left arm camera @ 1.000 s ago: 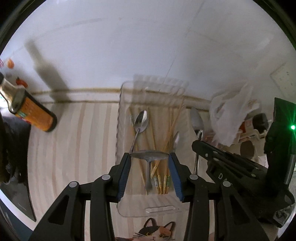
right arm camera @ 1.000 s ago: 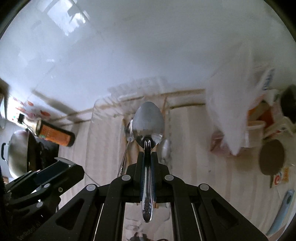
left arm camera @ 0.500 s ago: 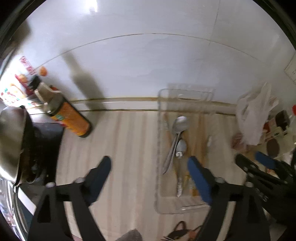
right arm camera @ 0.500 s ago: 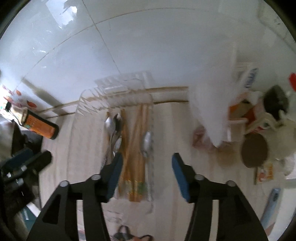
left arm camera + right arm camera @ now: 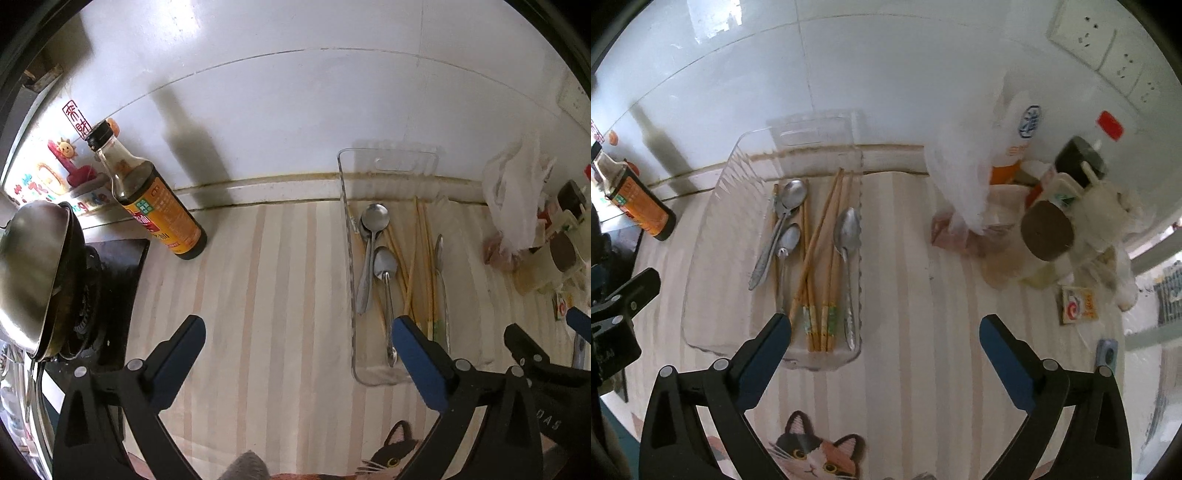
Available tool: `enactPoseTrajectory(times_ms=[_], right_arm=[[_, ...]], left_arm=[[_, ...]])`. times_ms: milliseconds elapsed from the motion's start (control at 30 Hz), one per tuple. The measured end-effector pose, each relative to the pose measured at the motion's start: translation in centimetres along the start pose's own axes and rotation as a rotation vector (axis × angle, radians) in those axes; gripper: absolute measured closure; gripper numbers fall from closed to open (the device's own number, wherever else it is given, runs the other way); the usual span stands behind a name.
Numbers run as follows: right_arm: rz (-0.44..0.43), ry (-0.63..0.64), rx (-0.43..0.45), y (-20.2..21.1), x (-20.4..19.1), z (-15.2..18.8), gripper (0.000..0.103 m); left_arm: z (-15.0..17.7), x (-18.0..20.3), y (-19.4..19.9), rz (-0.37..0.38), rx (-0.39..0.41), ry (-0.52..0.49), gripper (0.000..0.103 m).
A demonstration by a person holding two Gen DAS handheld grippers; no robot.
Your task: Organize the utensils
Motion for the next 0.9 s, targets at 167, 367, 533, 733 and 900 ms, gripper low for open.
enactPoseTrajectory(times_ms=[167,367,533,733,900], right_arm=[[0.036,-0.038,0.044,1.8,0.9,0.7,0.000],[0.041,-0.067,0.120,6.0,2.5,1.8,0.000],[0.024,-0.055,0.225,11.7,3.1,2.9,0.000],[0.001,-0.043,0.329,18.4,3.8,5.2,0.000],[-0.026,-0.032,0.391,23.1,4.5,7.7,0.000]], left_arm=[[0.4,0.0,2.0,0.006,0.049,-0.029,0.000],[1.2,-0.1,7.0,0.010,0.126,-0.010,0.000],[2.4,0.5,12.2,0.015,0.206,0.002,0.000],[5.2,0.7,18.6,0.014,0.288,0.024,0.000],[7.5,0.6,22.8,0.016,0.339,0.042,0.000]])
Point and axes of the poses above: each gripper's, at about its wrist camera, not at the fingertips, and y roughly against the way its jaws point, x to its right, z to its underside, the point moved 8 cm from there along -y, roughly the way its jaws point, and after that the axes turned 6 degrees about -y, right-handed, at the moved point
